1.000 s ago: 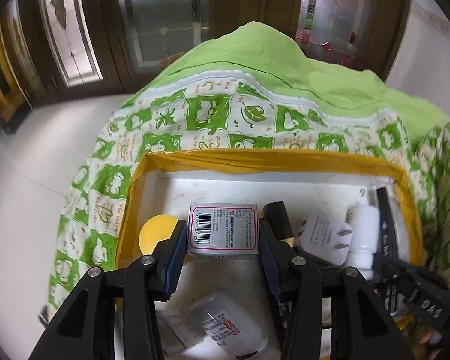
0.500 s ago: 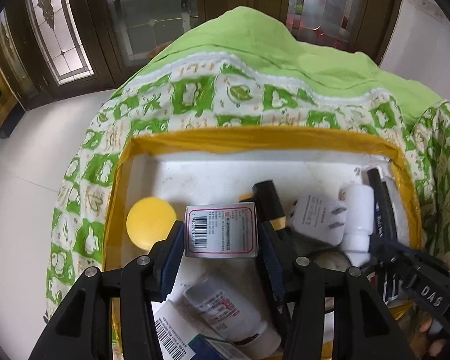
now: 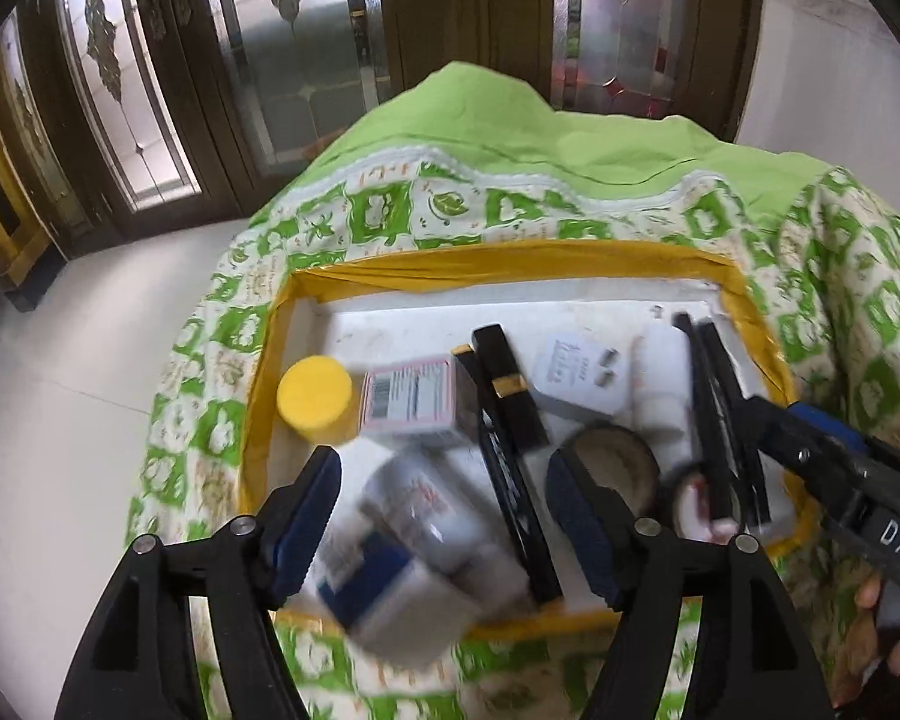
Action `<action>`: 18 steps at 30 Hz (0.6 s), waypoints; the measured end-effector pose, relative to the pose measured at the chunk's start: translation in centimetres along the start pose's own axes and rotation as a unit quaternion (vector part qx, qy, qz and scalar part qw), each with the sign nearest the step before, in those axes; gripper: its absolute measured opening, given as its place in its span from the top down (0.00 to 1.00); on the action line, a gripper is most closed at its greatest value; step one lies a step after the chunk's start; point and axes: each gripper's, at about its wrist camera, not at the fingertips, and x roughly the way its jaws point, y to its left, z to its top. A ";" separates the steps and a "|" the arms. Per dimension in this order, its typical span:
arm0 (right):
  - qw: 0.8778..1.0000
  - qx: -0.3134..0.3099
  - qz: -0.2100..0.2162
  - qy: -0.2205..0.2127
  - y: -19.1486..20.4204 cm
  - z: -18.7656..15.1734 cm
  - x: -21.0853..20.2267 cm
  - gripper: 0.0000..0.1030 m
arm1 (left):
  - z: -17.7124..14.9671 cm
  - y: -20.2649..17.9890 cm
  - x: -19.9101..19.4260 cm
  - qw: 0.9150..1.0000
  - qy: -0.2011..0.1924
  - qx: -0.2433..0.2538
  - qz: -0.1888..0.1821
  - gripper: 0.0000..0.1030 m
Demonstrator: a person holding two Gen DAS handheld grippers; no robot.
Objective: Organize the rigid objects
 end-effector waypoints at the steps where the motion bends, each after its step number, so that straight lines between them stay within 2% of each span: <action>1: 1.000 -0.001 -0.003 -0.006 0.0 -0.2 -0.5 0.29 | -0.3 -0.2 -0.6 1.000 -0.004 0.002 0.003 0.26; 3: 1.000 -0.006 -0.010 -0.015 0.0 -0.8 -1.6 0.24 | -1.2 -0.5 -1.9 1.000 -0.014 0.006 0.010 0.22; 6: 0.999 -0.025 -0.020 -0.025 0.4 -1.8 -3.0 0.22 | -2.8 -0.7 -4.0 0.999 -0.027 0.004 0.020 0.17; 10: 0.997 -0.054 -0.037 -0.042 1.1 -3.4 -4.8 0.09 | -5.5 -0.3 -6.9 0.998 -0.044 -0.021 0.041 0.12; 14: 0.993 -0.086 -0.046 -0.064 1.9 -5.4 -7.0 0.04 | -9.8 -0.1 -9.6 0.994 -0.070 -0.044 0.065 0.03; 18: 0.989 -0.099 -0.059 -0.094 2.2 -7.9 -9.7 0.01 | -14.9 -0.1 -11.2 0.988 -0.104 -0.024 0.111 0.03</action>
